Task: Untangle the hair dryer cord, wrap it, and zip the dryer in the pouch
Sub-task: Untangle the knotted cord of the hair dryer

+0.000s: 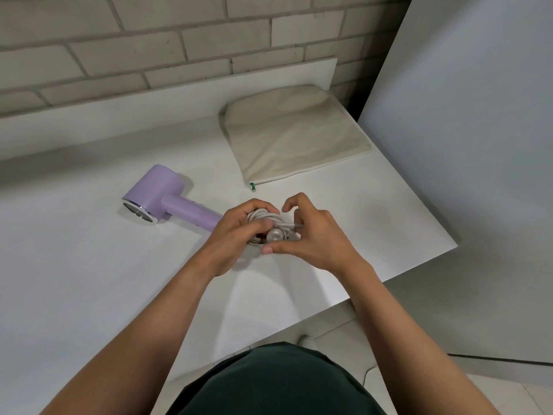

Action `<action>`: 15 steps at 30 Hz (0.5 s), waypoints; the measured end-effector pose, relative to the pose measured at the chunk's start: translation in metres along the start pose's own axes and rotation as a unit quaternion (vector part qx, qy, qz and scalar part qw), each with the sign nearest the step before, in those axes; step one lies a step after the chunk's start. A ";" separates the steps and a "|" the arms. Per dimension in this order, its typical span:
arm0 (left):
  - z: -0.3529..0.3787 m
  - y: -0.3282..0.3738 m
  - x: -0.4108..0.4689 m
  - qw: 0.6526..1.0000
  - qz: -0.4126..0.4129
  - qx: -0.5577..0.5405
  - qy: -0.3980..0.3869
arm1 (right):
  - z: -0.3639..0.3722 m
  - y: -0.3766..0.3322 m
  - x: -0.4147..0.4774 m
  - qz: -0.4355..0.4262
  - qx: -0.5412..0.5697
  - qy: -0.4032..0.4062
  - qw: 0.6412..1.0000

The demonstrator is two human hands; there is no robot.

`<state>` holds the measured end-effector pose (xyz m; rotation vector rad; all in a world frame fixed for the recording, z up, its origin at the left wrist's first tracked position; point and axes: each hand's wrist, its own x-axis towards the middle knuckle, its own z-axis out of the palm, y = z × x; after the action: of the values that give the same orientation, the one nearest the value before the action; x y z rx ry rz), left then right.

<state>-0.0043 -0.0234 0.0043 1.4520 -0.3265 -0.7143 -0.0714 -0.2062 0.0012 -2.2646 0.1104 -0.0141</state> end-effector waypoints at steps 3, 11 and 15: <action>-0.004 -0.006 -0.005 0.999 0.020 0.031 -0.007 | -0.009 0.005 -0.004 -0.005 0.048 -0.043 0.998; -0.004 -0.005 -0.009 0.988 0.072 0.134 0.013 | -0.028 0.012 -0.013 -0.002 0.148 -0.092 0.985; -0.002 -0.005 -0.012 0.980 0.093 0.175 0.005 | -0.021 0.017 -0.008 -0.012 0.019 -0.007 1.000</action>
<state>-0.0132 -0.0141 0.0016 1.7281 -0.5945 -0.5138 -0.0814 -0.2321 0.0016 -2.2280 0.0741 -0.0123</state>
